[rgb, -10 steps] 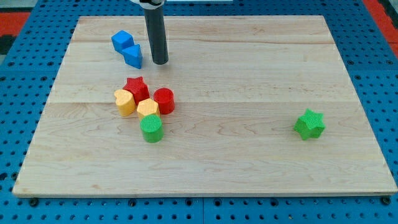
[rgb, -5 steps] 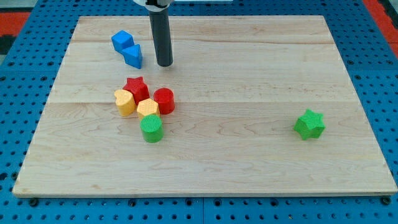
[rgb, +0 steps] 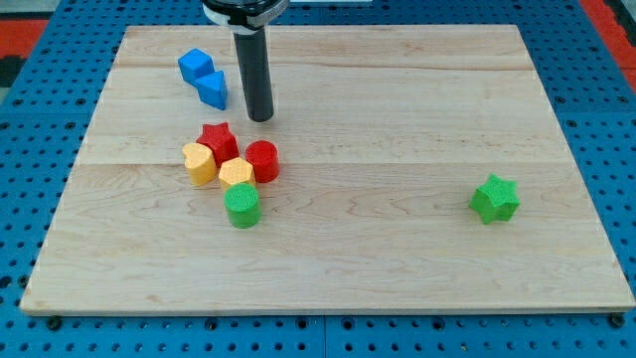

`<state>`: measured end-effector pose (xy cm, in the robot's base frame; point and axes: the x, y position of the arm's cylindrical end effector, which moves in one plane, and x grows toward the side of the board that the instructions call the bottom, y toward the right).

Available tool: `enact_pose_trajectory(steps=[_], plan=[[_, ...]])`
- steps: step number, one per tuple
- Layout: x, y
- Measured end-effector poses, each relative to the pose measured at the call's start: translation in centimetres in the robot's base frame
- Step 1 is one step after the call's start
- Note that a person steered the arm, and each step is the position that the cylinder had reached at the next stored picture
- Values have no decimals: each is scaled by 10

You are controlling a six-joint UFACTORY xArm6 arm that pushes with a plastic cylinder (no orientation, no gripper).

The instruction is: Point at the red circle

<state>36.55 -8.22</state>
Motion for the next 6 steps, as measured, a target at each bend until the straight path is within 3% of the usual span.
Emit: enact_pose_trajectory(steps=[6], plan=[[-16, -8]])
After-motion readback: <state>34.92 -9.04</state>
